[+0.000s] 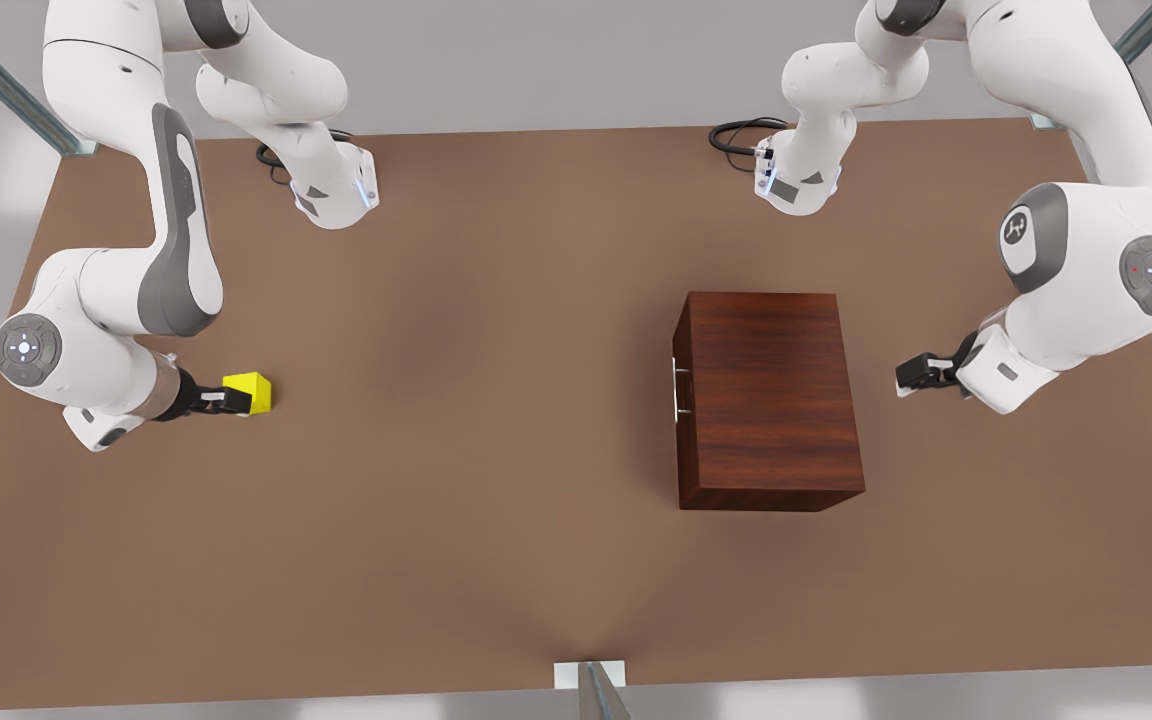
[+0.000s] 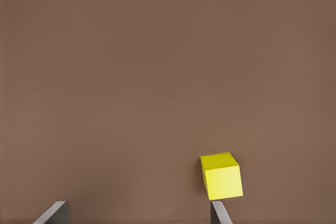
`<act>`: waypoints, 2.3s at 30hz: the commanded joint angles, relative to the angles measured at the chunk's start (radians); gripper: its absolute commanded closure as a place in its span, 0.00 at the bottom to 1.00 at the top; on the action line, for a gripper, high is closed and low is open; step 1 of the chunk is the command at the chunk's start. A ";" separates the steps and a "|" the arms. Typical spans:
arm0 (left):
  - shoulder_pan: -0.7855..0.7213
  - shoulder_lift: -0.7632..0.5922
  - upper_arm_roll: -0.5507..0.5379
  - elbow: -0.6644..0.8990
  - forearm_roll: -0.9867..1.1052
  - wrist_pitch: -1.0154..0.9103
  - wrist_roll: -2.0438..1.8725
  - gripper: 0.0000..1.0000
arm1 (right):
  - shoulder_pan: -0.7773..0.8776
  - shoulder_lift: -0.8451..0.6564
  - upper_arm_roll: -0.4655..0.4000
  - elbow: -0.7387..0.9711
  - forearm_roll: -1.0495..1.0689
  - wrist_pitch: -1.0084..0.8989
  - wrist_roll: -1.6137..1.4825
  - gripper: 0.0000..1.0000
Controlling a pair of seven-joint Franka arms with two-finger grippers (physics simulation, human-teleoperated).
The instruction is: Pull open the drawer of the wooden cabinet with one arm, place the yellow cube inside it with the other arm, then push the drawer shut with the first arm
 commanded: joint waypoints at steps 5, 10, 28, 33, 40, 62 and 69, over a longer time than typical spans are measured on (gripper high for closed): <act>-0.149 0.001 -0.014 -0.003 0.030 0.007 -0.036 0.00 | 0.000 -0.001 -0.001 0.001 0.000 0.004 -0.034 0.00; -0.497 0.094 -0.014 0.072 0.152 0.007 -0.594 0.00 | 0.000 0.001 -0.001 0.005 0.000 0.007 -0.034 0.00; -0.716 0.361 -0.011 -0.054 0.553 0.222 -1.017 0.00 | -0.012 -0.136 -0.011 -0.179 -0.001 0.020 -0.034 0.00; -0.713 0.335 -0.010 -0.063 0.578 0.214 -1.011 0.00 | -0.011 -0.131 -0.011 -0.177 -0.001 0.030 -0.034 0.00; -0.707 0.333 -0.006 -0.074 0.577 0.208 -1.007 0.00 | -0.009 -0.125 -0.011 -0.168 -0.003 0.037 -0.034 0.00; -0.721 0.390 -0.011 -0.055 0.517 0.315 -1.071 0.00 | -0.011 -0.118 -0.011 -0.164 -0.003 0.040 -0.034 0.00; -0.742 0.412 -0.013 -0.022 0.532 0.315 -1.082 0.00 | -0.009 -0.113 -0.011 -0.164 -0.004 0.041 -0.034 0.00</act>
